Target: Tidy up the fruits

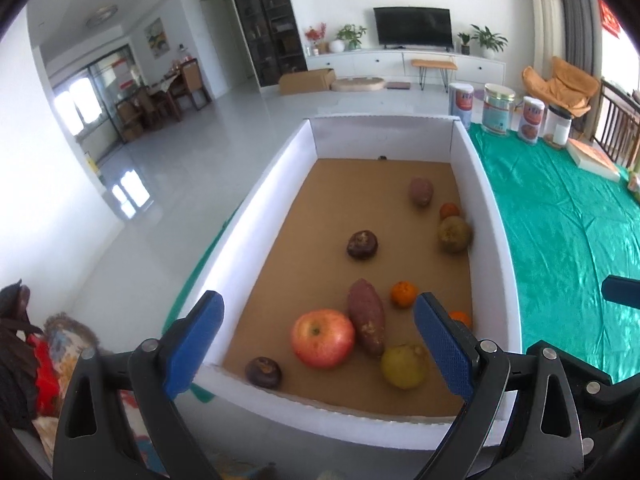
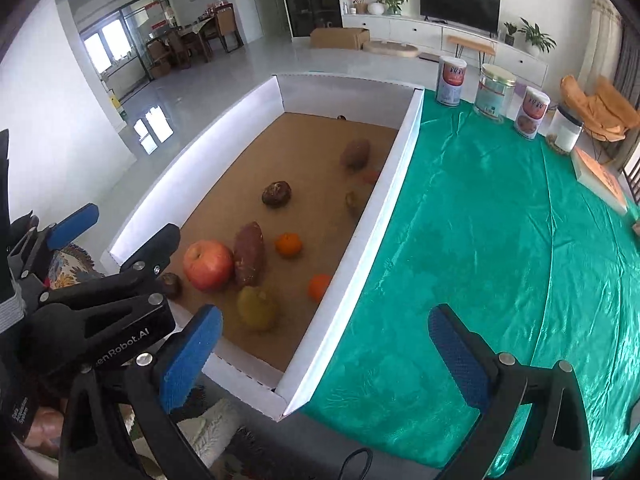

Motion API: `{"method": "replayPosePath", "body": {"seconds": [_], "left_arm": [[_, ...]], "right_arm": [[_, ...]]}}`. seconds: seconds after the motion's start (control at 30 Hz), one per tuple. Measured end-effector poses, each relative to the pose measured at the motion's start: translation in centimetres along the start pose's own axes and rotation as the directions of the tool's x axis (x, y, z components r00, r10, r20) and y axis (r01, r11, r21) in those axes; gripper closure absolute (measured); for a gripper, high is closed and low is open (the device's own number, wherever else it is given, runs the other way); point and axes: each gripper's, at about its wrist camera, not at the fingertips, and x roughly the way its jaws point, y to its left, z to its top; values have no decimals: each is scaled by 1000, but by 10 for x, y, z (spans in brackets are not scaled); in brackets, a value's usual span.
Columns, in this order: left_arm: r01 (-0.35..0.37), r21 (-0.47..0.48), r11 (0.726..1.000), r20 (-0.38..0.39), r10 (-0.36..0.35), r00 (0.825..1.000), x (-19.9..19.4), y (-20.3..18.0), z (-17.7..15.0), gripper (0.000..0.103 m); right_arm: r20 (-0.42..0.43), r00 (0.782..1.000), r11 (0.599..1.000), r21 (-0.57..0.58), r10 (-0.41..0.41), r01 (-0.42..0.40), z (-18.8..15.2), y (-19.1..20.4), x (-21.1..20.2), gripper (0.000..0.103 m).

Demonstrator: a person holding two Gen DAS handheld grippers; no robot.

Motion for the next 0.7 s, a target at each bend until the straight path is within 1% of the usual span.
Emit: {"method": "replayPosePath", "body": {"seconds": [0.07,0.2,0.53,0.7], "left_arm": [[19,-14,1000,-15,-19,1000,5,6,-1,6],[28,-21,999,-47,-29,998,16,14,-3,6],[46,-87,995,-116,-56,992,42,40,-2,6],[47,-99,994,-125,-59,990,44,49,0,6]], "right_arm": [[-15,1000,1000,14,-11,11,3,1,4,1],[-31,999,999,22,-31,31,6,4,12,1],[-61,998,1000,30,3,-1,16,19,25,1],[-66,998,999,40,16,-14,19,27,29,1]]}}
